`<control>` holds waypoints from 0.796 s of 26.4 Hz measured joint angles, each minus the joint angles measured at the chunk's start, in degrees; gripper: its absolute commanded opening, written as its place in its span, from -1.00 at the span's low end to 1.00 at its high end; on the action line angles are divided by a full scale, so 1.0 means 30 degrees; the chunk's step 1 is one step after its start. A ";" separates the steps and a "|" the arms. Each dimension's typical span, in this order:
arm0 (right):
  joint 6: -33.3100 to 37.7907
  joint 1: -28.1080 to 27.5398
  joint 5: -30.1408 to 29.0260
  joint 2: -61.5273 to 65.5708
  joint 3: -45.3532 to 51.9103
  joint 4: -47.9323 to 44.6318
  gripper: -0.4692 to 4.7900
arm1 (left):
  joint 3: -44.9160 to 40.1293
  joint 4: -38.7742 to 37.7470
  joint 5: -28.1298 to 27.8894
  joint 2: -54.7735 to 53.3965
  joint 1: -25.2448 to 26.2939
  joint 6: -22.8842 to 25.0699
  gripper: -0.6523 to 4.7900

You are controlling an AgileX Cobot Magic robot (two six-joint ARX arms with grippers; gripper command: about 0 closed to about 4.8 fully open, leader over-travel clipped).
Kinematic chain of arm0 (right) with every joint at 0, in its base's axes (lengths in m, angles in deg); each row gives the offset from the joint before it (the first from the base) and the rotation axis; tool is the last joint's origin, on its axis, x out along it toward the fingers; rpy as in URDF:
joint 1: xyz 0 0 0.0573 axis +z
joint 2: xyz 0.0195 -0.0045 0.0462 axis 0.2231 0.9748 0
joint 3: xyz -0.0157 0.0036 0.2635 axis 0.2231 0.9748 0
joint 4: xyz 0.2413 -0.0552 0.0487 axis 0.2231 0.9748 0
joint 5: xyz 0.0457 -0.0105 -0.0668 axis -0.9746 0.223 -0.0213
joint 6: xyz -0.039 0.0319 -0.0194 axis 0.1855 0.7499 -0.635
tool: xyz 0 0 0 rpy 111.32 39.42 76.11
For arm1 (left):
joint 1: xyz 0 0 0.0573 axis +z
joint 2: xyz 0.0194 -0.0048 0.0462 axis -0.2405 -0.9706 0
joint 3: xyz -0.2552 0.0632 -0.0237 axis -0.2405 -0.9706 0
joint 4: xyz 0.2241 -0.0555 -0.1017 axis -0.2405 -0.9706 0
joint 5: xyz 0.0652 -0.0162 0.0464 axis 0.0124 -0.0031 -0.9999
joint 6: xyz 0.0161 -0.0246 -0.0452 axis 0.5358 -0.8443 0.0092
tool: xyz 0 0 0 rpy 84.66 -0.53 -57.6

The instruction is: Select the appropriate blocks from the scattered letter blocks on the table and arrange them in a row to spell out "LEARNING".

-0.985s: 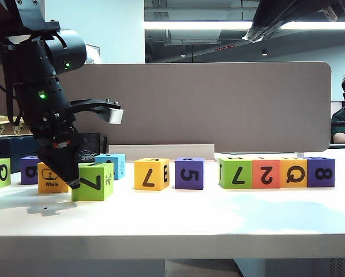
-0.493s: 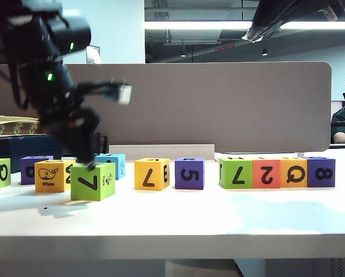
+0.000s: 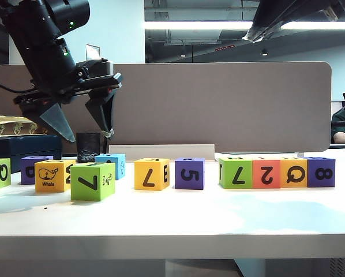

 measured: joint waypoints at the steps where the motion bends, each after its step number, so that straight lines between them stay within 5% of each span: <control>1: -0.0007 0.0000 0.0000 0.0000 0.0000 0.0007 -0.83 | 0.0000 -0.0029 -0.0015 -0.0007 -0.0007 -0.0583 0.62; 21: 0.0000 0.0000 -0.0007 0.0000 0.0000 0.0029 -0.83 | -0.0015 -0.0758 0.0138 -0.2076 -0.0270 -0.1056 0.60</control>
